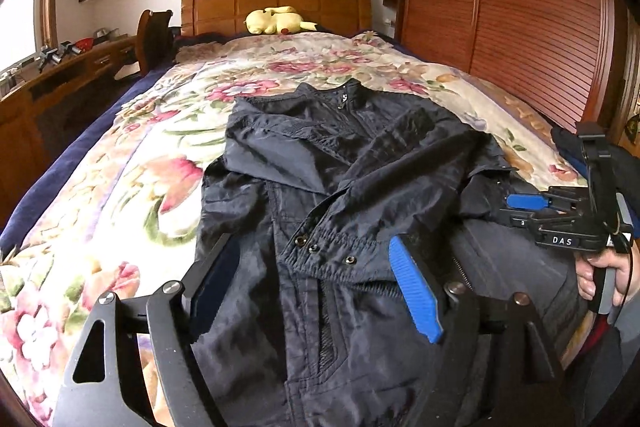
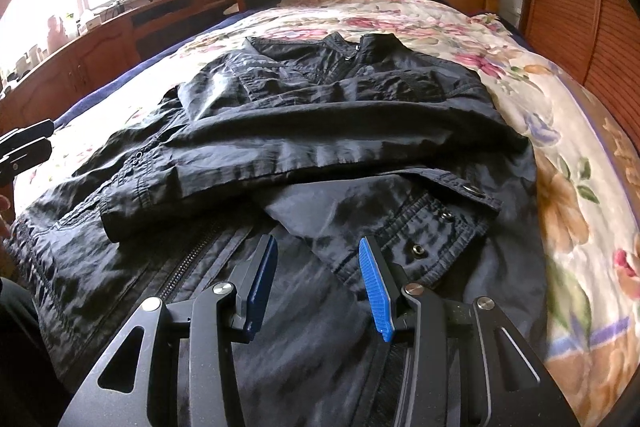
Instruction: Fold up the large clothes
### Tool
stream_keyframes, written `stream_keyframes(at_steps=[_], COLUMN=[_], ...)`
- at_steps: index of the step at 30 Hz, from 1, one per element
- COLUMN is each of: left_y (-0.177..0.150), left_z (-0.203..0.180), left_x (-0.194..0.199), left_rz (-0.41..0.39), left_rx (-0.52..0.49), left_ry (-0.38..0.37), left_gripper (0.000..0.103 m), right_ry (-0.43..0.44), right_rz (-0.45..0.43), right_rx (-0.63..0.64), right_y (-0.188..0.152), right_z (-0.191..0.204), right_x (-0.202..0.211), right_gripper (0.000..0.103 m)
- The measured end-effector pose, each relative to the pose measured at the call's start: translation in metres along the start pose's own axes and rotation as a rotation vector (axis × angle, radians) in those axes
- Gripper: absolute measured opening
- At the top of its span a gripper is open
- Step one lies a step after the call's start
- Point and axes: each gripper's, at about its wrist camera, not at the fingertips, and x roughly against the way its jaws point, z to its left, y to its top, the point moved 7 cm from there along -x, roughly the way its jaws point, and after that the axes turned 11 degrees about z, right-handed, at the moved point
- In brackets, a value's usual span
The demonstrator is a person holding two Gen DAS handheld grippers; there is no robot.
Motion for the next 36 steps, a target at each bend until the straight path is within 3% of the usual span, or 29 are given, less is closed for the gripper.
stream_keyframes(at_steps=[13, 21, 22, 26, 36], left_y=[-0.005, -0.009, -0.013, -0.033, -0.077], left_z=[0.013, 0.023, 0.026, 0.036, 0.057], left_x=[0.009, 0.019, 0.017, 0.008, 0.013], left_rz=[-0.008, -0.036, -0.032, 0.012, 0.062], left_rx=[0.015, 0.021, 0.022, 0.042, 0.099], left_ry=[0.026, 0.080, 0.087, 0.079, 0.058], left_gripper=[0.078, 0.078, 0.078, 0.078, 0.078], right_ry=[-0.016, -0.043, -0.043, -0.082, -0.174], right_rz=[0.016, -0.046, -0.059, -0.079, 0.040], right_rx=[0.026, 0.045, 0.049, 0.046, -0.013], right_y=[0.003, -0.002, -0.004, -0.022, -0.098], right_z=[0.010, 0.003, 0.001, -0.015, -0.059], right_x=[-0.013, 0.030, 0.038, 0.065, 0.074], right_gripper=[0.044, 0.045, 0.052, 0.062, 0.062])
